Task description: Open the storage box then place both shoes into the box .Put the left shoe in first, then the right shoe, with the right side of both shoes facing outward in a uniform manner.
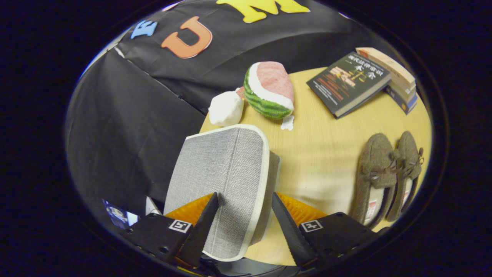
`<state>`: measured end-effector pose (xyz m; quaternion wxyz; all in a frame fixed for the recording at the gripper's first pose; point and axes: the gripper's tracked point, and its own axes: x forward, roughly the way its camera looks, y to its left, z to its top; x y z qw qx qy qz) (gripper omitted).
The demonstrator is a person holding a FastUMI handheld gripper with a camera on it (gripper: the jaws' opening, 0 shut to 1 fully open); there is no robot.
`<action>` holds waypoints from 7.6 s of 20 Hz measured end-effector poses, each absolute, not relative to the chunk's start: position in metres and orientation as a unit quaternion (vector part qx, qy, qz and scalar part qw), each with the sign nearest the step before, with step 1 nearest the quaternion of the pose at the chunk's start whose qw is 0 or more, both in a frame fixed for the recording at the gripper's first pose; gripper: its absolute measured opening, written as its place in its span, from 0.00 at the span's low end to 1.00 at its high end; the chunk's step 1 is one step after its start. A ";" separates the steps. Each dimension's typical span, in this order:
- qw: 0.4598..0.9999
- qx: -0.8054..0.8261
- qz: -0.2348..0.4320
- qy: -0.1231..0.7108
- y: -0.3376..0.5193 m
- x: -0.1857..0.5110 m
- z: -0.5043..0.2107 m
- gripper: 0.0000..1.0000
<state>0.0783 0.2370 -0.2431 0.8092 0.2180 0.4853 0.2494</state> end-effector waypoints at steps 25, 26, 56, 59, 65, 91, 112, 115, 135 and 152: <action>0.773 0.247 0.251 0.528 0.237 0.050 -0.213 0.14; 0.772 0.246 0.257 0.527 0.239 0.049 -0.210 0.14; 0.792 0.207 0.380 0.430 0.443 0.036 -0.014 0.45; 0.799 0.187 0.381 0.425 0.439 0.032 -0.016 0.81; 0.819 0.161 0.355 0.420 0.395 0.046 -0.037 0.95; 0.828 0.079 0.146 0.535 0.024 0.071 -0.276 0.95; 0.793 0.070 0.101 0.597 0.001 0.074 -0.364 0.39; 0.788 0.072 0.091 0.604 0.005 0.077 -0.372 0.38; 0.778 0.174 0.071 0.599 0.025 0.060 -0.270 0.02; 0.786 0.131 0.198 0.571 0.271 0.027 -0.173 0.02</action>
